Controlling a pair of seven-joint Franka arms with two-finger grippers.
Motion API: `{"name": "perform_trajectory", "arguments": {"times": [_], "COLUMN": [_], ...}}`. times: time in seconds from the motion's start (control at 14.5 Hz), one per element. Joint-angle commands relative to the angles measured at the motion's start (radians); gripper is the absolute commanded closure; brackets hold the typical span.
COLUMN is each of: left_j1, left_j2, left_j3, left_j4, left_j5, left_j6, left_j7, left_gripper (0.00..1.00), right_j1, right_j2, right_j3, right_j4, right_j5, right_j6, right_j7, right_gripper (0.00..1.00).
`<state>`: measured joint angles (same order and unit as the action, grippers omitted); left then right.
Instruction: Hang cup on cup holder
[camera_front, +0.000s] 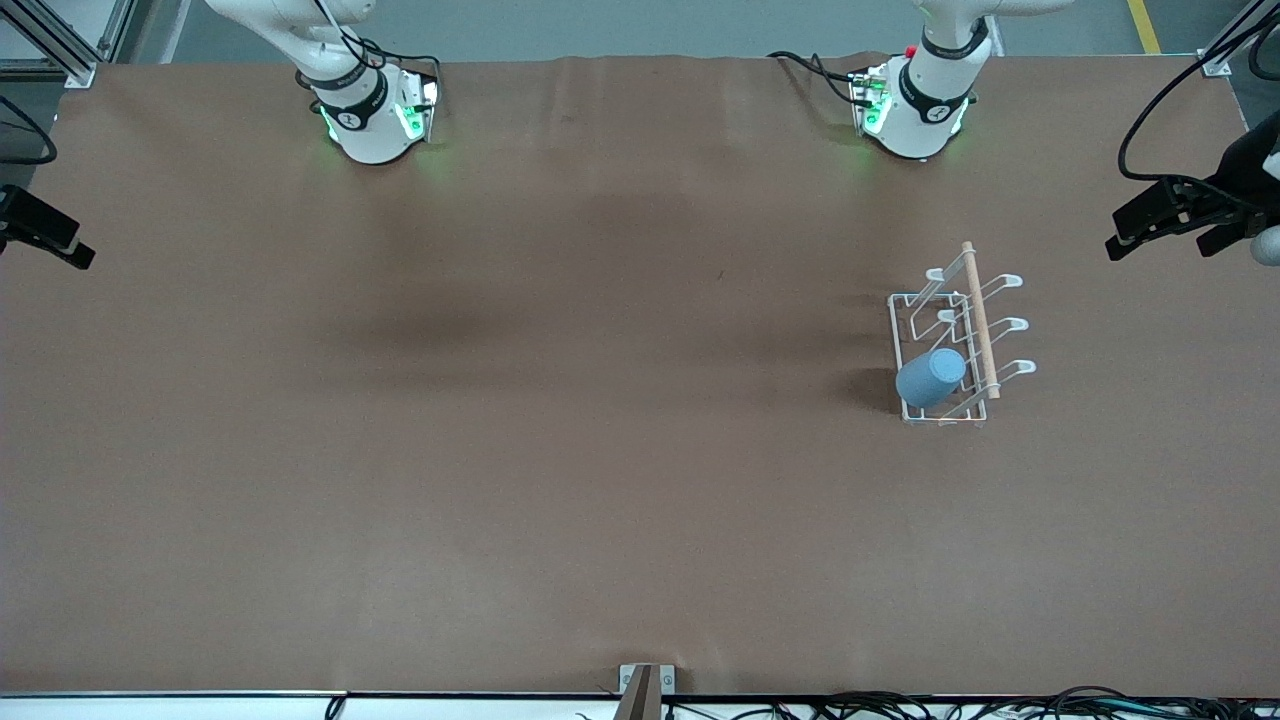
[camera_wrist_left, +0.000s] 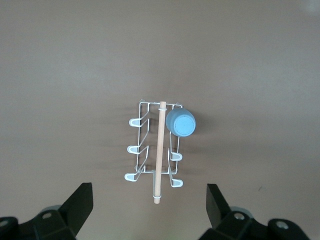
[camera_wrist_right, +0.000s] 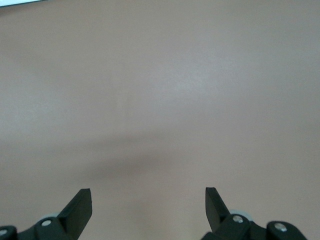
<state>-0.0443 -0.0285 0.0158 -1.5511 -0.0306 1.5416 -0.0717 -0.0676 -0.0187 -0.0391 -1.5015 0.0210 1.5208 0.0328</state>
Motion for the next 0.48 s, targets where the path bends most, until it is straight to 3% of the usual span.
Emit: {"name": "perform_trajectory", "arguments": {"times": [0.0,0.41], "left_j1": [-0.003,-0.003], "left_j2": [0.007,0.007], "left_j3": [-0.011,-0.013], "left_j4": [0.014,0.014], "left_j5": [0.014,0.014], "left_j6": [-0.006,-0.006], "left_j7": [0.013,0.020], "left_gripper": [0.00,0.00], "right_j1": [-0.003,-0.004], "right_j2": [-0.007,-0.007], "right_j3": [0.001,0.001], "right_j4": [-0.006,-0.006], "right_j5": [0.000,0.000], "right_j6": [-0.004,-0.002], "right_j7": [0.004,0.004], "right_gripper": [0.00,0.00]}}
